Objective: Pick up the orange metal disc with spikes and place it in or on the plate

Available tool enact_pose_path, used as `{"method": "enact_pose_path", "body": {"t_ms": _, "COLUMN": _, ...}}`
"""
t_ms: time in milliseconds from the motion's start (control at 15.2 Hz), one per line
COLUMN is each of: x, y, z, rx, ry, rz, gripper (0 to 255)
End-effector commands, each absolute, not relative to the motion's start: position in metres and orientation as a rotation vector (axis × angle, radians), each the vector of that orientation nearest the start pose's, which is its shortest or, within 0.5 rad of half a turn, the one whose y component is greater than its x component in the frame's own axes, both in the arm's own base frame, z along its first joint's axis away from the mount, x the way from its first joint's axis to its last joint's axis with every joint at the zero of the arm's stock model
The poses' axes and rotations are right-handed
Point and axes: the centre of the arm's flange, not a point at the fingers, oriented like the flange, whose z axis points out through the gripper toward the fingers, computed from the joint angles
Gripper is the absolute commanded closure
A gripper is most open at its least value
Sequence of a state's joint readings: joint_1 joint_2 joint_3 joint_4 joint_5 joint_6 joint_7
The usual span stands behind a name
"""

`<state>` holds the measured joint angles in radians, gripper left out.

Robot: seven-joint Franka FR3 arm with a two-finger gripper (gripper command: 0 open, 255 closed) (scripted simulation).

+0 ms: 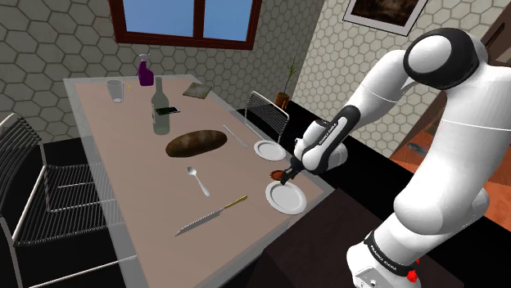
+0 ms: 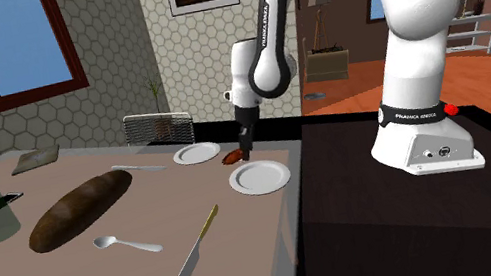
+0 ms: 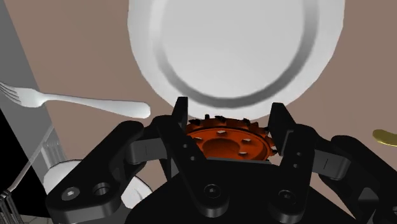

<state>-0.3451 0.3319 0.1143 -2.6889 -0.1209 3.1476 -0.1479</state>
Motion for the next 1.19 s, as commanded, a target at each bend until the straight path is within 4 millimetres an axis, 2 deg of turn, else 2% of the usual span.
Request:
{"method": "enact_pose_path", "body": {"t_ms": 0, "x": 0.375, "y": -0.078, "z": 0.142, "rx": -3.130, "ry": -0.047, "rz": -0.212, "gripper": 255}}
{"method": "enact_pose_path", "body": {"t_ms": 264, "x": 0.327, "y": -0.077, "z": 0.143, "rx": -3.130, "ry": -0.047, "rz": -0.212, "gripper": 255}}
{"method": "enact_pose_path", "body": {"t_ms": 1122, "x": 0.327, "y": -0.077, "z": 0.075, "rx": -3.130, "ry": -0.047, "rz": -0.212, "gripper": 255}}
